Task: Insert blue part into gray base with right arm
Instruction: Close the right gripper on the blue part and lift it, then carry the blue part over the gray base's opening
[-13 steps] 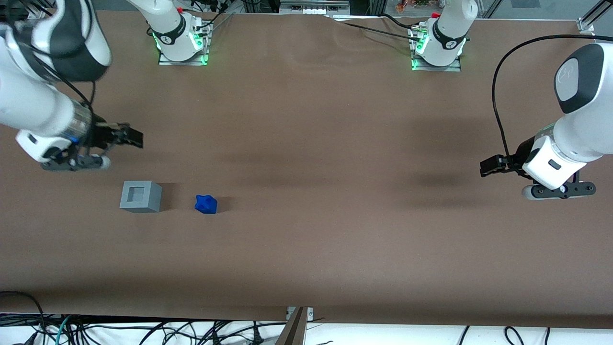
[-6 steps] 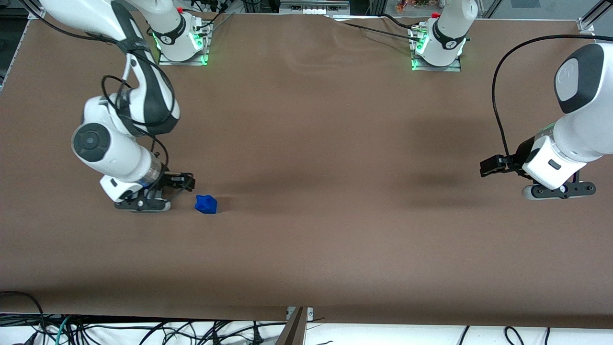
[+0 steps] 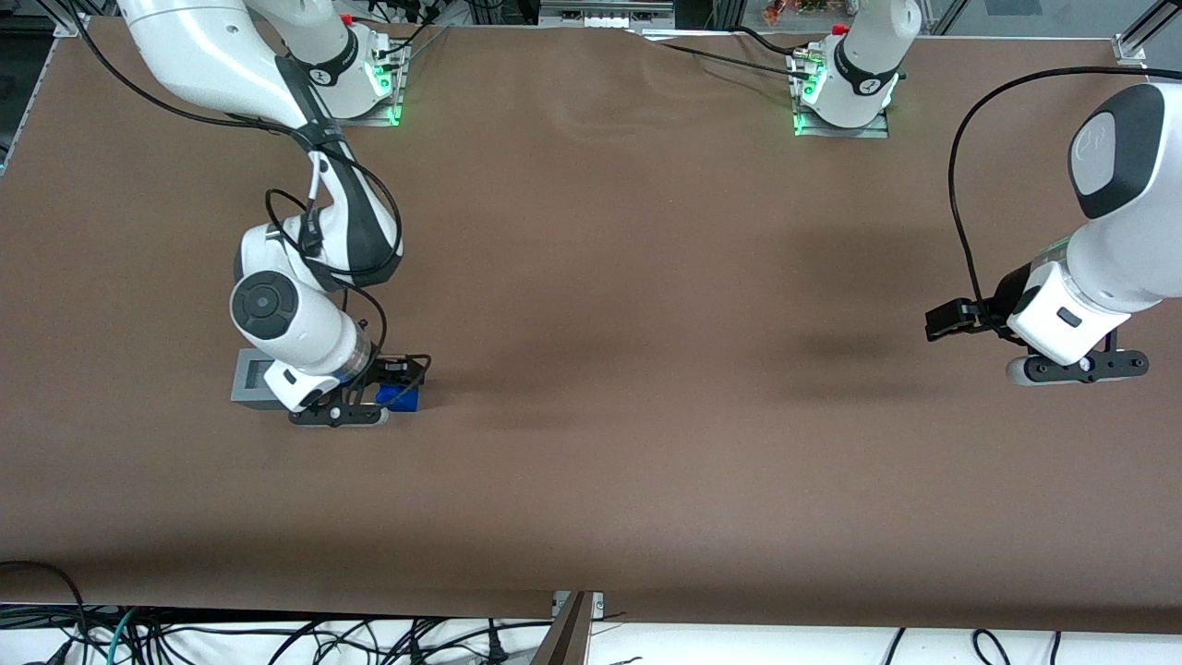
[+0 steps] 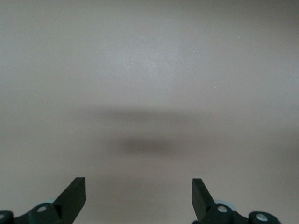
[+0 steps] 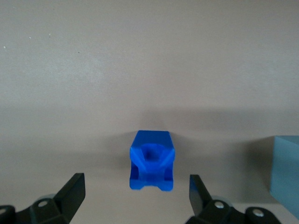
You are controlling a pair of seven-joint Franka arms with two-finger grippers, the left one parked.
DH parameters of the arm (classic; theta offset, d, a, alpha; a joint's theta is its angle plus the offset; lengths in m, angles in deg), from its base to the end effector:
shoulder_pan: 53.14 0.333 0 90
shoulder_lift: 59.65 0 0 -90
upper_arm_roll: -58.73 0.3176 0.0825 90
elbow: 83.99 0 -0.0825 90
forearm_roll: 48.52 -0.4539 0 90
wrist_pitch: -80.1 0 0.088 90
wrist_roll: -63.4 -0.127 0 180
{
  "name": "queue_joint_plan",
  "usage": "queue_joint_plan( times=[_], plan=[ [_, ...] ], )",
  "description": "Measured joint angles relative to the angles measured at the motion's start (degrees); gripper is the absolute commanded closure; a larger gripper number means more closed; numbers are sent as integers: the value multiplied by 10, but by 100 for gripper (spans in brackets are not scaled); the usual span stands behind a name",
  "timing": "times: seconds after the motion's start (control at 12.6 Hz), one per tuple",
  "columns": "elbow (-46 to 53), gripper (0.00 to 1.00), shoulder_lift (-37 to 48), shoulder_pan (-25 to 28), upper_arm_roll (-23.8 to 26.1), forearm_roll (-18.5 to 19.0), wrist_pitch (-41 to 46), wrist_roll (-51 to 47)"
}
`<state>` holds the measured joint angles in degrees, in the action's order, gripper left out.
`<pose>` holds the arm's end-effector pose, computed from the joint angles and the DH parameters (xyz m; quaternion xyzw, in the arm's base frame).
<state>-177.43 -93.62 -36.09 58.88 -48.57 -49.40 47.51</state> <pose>0.7156 0.2214 0.2164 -0.9998 -0.0109 -0.0172 0.0062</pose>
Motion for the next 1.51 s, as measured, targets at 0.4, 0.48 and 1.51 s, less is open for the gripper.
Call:
queue_joint_plan(
  times=[0.4,0.48,1.51],
  plan=[
    [1,22,-33,0,-4,1,-26,-4],
    [1,36,-37,0,-4,1,-26,-8],
    [120,78,-3,-6,-86,4,183,20]
  ],
)
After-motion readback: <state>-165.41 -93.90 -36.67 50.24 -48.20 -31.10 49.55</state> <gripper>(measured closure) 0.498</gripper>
